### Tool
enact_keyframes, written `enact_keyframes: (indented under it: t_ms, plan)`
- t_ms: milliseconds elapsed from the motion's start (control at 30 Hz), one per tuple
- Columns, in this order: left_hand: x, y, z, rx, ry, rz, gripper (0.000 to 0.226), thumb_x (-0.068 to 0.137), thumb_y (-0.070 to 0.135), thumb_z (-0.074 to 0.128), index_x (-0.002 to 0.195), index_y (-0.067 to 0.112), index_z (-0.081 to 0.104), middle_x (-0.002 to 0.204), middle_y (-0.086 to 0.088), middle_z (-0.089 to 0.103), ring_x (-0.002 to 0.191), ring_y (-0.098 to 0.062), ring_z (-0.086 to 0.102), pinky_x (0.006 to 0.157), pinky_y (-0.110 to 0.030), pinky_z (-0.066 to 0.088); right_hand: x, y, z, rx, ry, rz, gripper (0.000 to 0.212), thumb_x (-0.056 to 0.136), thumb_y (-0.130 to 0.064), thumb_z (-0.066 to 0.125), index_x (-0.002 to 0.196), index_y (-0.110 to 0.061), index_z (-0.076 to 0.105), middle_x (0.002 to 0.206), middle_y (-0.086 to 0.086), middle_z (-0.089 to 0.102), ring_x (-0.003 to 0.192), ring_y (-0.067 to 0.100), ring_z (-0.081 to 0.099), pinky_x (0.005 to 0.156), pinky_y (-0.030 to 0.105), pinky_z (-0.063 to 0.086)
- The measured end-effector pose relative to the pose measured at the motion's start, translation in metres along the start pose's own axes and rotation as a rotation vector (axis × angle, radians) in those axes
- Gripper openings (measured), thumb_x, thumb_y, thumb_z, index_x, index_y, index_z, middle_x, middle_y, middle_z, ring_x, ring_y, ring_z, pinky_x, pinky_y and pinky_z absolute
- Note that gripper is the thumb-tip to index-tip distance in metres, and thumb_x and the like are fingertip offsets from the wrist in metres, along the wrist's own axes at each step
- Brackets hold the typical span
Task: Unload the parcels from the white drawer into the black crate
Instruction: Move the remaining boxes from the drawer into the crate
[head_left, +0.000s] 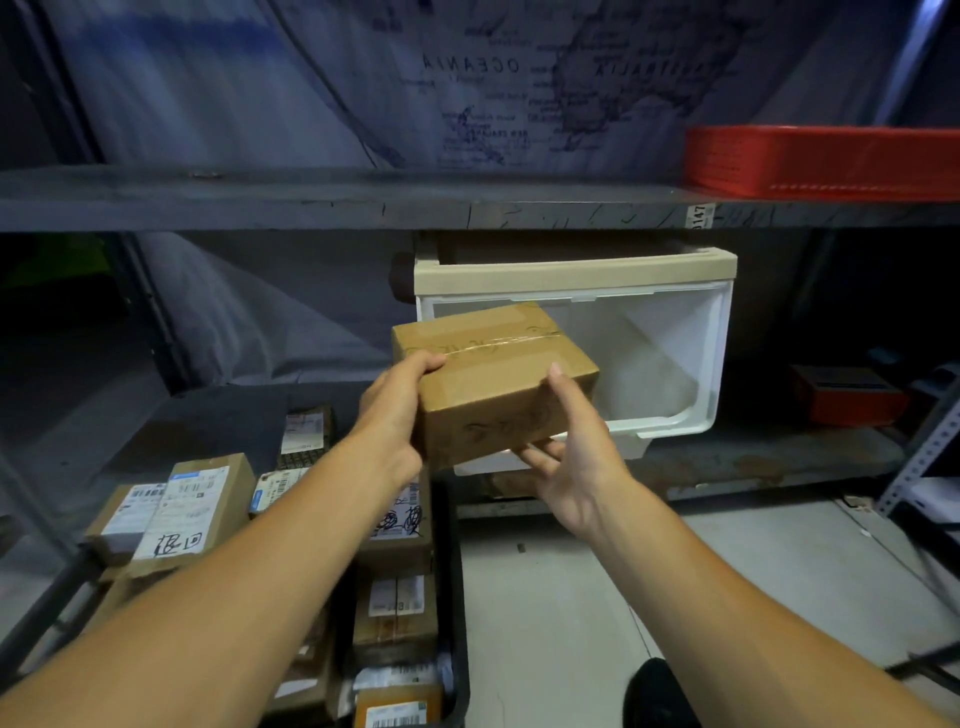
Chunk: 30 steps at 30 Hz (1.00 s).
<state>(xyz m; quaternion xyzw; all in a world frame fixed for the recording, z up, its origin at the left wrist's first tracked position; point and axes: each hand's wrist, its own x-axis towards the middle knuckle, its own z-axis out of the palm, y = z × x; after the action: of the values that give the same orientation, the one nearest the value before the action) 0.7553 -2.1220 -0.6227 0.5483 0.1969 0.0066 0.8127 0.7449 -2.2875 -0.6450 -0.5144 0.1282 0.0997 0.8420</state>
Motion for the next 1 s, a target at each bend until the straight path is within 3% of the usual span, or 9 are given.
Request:
enact_keyframes:
  t_ms: [67,133,300,433,600,667,733,833,1000]
  plan:
    - [0.002,0.006,-0.010,-0.006,-0.020,-0.021,0.047,0.076,0.038,0.077,0.120,0.025,0.068,0.104,-0.010,0.078,0.091,-0.032,0.073,0.075,-0.050,0.059,0.001,-0.010,-0.010,0.012,0.045,-0.008,0.091,0.083,-0.064,0.071,0.158,-0.036,0.028,0.132,0.010,0.065,0.107,0.030,0.068,0.097,0.062,0.049]
    - [0.004,0.011,-0.018,0.013,-0.041,-0.027,0.044,0.077,0.037,0.076,0.119,0.022,0.070,0.103,-0.009,0.077,0.087,-0.031,0.072,0.078,-0.048,0.058,-0.003,-0.021,-0.019,-0.030,0.023,-0.007,0.065,0.087,-0.063,0.066,0.143,-0.035,0.049,0.124,0.013,0.068,0.110,0.031,0.068,0.104,0.061,0.047]
    - [-0.003,0.019,-0.026,0.074,-0.168,-0.091,0.020,0.087,0.035,0.066,0.100,0.021,0.071,0.079,-0.006,0.074,0.069,-0.026,0.066,0.077,-0.040,0.052,-0.008,-0.032,-0.030,-0.156,-0.111,0.041,0.038,0.091,-0.055,0.065,0.118,-0.030,0.069,0.096,0.011,0.074,0.089,0.029,0.071,0.077,0.043,0.059]
    - [-0.008,0.021,-0.031,0.100,-0.201,-0.116,0.020,0.089,0.036,0.063,0.099,0.020,0.070,0.077,-0.007,0.073,0.064,-0.024,0.067,0.072,-0.036,0.052,-0.005,-0.032,-0.030,-0.168,-0.167,0.073,0.027,0.092,-0.049,0.062,0.095,-0.028,0.078,0.080,0.009,0.066,0.086,0.032,0.045,0.082,0.043,0.048]
    - [-0.015,0.022,-0.024,0.062,-0.242,0.001,0.017,0.091,0.040,0.065,0.095,0.026,0.074,0.086,-0.005,0.074,0.075,-0.023,0.068,0.079,-0.047,0.056,0.006,-0.031,-0.034,-0.146,-0.098,0.096,0.049,0.089,-0.052,0.060,0.125,-0.020,0.065,0.094,0.013,0.060,0.093,0.032,0.040,0.088,0.043,0.045]
    - [-0.019,0.020,-0.022,0.112,-0.281,0.055,0.032,0.086,0.042,0.068,0.116,0.031,0.071,0.100,-0.005,0.071,0.091,-0.025,0.068,0.084,-0.055,0.057,0.005,-0.032,-0.037,-0.130,-0.102,0.128,0.051,0.088,-0.055,0.059,0.125,-0.020,0.064,0.105,0.014,0.061,0.095,0.034,0.051,0.094,0.046,0.052]
    - [-0.020,0.019,-0.025,0.168,-0.369,0.075,0.058,0.076,0.045,0.073,0.133,0.039,0.061,0.117,-0.006,0.064,0.109,-0.030,0.062,0.097,-0.064,0.050,0.003,-0.034,-0.039,-0.099,-0.113,0.171,0.047,0.089,-0.057,0.058,0.119,-0.023,0.069,0.113,0.016,0.069,0.096,0.036,0.069,0.082,0.047,0.061]
    - [-0.017,0.017,-0.034,0.275,-0.529,0.117,0.078,0.049,0.058,0.094,0.121,0.044,0.068,0.122,-0.005,0.068,0.125,-0.035,0.057,0.106,-0.067,0.043,0.001,-0.036,-0.044,-0.062,-0.114,0.238,0.048,0.089,-0.060,0.058,0.116,-0.021,0.068,0.118,0.020,0.070,0.091,0.036,0.074,0.062,0.041,0.063]
    - [-0.005,0.012,-0.040,0.260,-0.516,0.129,0.090,0.050,0.049,0.094,0.130,0.033,0.057,0.114,-0.005,0.073,0.109,-0.027,0.062,0.109,-0.055,0.042,0.002,-0.035,-0.047,-0.073,-0.129,0.319,0.080,0.084,-0.069,0.062,0.141,-0.013,0.058,0.103,0.019,0.068,0.078,0.030,0.066,0.055,0.040,0.062]
